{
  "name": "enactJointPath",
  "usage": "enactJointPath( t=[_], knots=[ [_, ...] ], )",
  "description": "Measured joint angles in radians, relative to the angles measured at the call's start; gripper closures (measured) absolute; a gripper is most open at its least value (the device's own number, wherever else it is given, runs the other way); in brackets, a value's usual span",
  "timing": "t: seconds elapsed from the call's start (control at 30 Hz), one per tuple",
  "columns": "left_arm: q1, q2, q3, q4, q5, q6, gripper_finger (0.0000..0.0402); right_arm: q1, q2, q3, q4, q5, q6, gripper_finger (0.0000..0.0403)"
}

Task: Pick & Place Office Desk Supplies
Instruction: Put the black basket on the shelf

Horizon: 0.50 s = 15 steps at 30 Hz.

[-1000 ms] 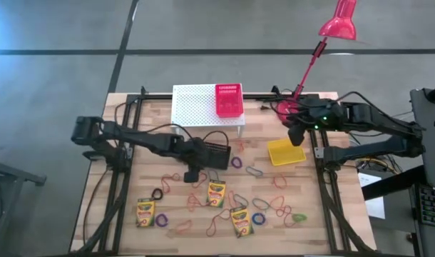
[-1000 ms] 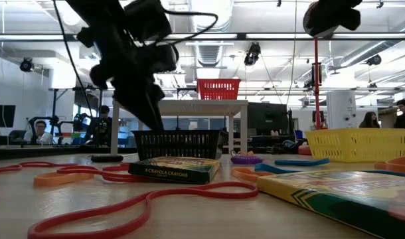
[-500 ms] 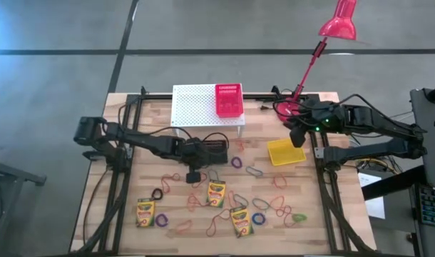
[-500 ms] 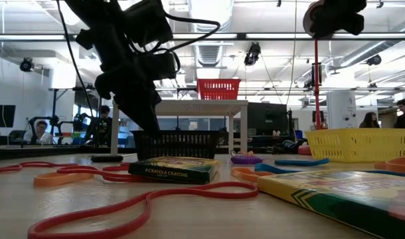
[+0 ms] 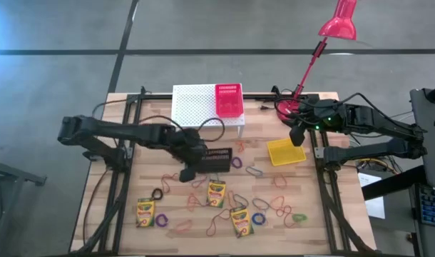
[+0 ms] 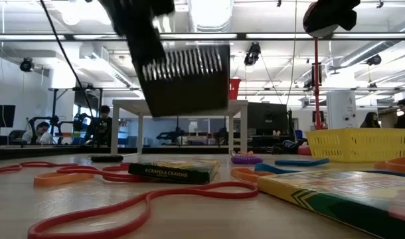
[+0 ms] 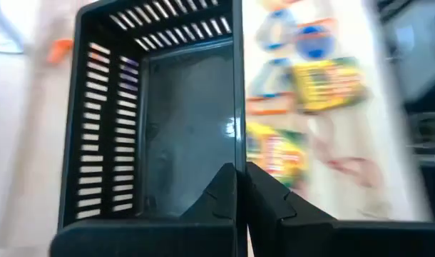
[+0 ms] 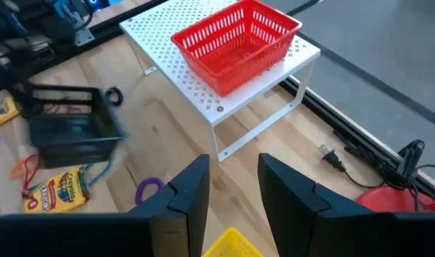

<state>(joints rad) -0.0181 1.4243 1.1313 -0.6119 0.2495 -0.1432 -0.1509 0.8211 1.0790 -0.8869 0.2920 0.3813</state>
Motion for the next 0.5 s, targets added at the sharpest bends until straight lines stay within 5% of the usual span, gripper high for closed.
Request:
enactJointPath(
  t=[0.23,0.5],
  knots=[
    [0.030,-0.089,0.258,-0.365,0.092,-0.010,0.0389,0.000,0.002,0.000,0.018,0.013,0.001,0.0288],
    [0.284,-0.077,0.392,-0.490,-0.211,0.214,0.0389,0.000,0.034,0.000,0.125,0.026,0.000,0.0291]
  ],
)
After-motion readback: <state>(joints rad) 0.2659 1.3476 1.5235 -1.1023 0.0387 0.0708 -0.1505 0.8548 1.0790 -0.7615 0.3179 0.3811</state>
